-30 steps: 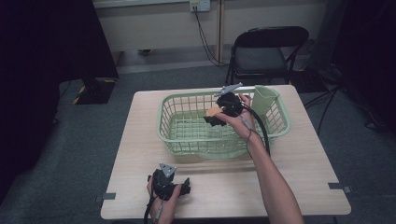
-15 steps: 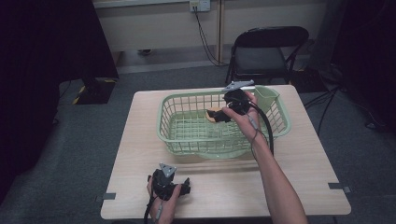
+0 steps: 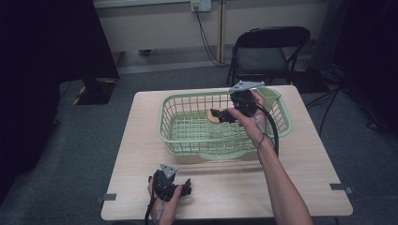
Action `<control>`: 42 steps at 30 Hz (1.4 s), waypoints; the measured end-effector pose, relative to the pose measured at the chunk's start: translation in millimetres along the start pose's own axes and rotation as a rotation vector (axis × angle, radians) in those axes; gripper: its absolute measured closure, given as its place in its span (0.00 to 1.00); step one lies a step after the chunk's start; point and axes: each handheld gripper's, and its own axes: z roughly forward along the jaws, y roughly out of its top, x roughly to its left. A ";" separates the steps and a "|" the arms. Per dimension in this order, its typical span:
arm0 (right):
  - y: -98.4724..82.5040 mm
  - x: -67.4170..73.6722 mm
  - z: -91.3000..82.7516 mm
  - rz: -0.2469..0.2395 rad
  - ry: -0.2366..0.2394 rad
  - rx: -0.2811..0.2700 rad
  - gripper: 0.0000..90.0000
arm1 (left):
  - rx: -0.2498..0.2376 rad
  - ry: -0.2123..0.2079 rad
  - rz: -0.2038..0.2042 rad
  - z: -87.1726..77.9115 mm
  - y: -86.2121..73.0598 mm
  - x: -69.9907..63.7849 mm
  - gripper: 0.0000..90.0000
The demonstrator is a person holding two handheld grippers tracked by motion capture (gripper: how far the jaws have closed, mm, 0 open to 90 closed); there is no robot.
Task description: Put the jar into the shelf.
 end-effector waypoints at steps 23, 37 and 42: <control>-41.3 3.2 -55.3 0.068 -0.056 -0.080 0.01 | -0.001 0.000 0.000 0.1 -0.1 -0.1 0.00; -65.6 15.9 -82.8 0.088 -0.126 -0.110 0.01 | -0.001 0.000 0.000 0.1 -0.1 0.0 0.00; -76.4 21.7 -89.4 0.107 -0.147 -0.115 0.01 | -0.001 0.001 0.000 0.1 0.0 -0.1 0.00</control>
